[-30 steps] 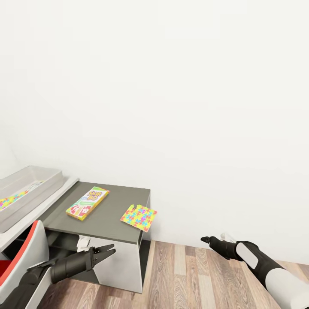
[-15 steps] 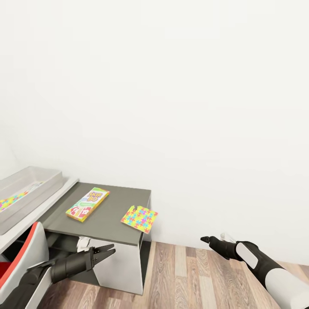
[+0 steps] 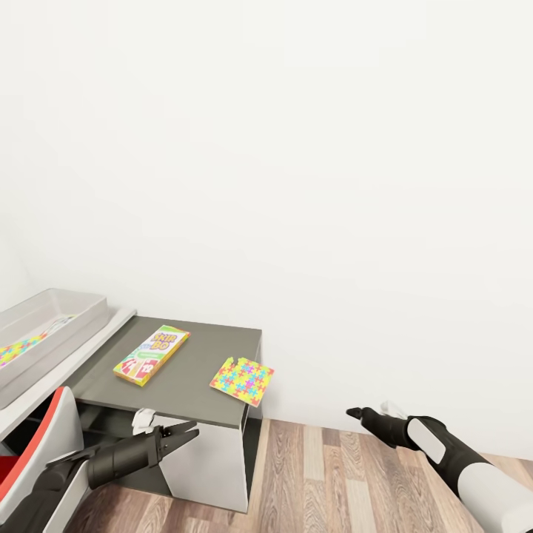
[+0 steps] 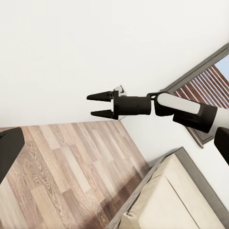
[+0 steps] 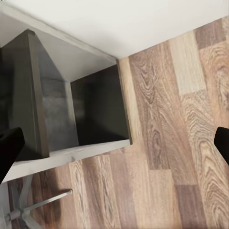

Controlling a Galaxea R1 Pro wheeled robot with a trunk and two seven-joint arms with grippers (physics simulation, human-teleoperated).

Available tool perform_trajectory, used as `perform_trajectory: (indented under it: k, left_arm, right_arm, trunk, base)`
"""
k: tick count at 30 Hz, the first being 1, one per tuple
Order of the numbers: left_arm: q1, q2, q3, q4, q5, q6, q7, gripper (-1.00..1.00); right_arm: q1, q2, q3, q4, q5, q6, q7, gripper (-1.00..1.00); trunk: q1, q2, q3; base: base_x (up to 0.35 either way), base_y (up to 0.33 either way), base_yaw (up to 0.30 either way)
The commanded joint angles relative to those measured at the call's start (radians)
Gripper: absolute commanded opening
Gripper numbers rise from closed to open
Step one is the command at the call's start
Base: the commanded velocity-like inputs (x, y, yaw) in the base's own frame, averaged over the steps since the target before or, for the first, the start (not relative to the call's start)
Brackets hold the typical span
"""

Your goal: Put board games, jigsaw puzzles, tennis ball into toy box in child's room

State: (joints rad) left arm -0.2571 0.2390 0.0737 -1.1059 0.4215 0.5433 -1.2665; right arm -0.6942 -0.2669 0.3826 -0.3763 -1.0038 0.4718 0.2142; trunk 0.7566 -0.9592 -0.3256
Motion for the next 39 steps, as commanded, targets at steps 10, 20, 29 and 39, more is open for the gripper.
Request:
perform_trajectory:
  k: [10, 20, 29, 39]
  left_arm:
    - [-0.001, 0.0, -0.002, -0.02, 0.004, 0.021, -0.02, 1.0]
    - [-0.002, -0.002, -0.004, -0.045, 0.004, 0.04, -0.025, 1.0]
    - [-0.009, -0.002, -0.005, -0.05, 0.005, 0.135, -0.021, 1.0]
    - [-0.06, -0.031, -0.015, -0.084, 0.002, 0.234, -0.027, 1.0]
  right_arm:
    - [-0.002, -0.017, -0.035, 0.008, -0.005, 0.016, 0.223, 1.0]
    - [-0.002, -0.01, -0.134, 0.01, -0.003, 0.009, 0.361, 1.0]
    - [-0.002, -0.008, -0.14, 0.011, -0.004, 0.012, 0.366, 1.0]
    - [-0.002, -0.007, -0.159, 0.013, -0.011, 0.015, 0.367, 1.0]
  trunk:
    - [0.0, -0.001, -0.001]
    - [0.0, -0.001, -0.001]
    - [0.0, -0.001, -0.001]
    - [0.0, -0.001, -0.001]
  base:
    - [0.0, 0.0, 0.0]
    - [0.0, 0.0, 0.0]
    - [0.0, 0.0, 0.0]
    - [0.0, 0.0, 0.0]
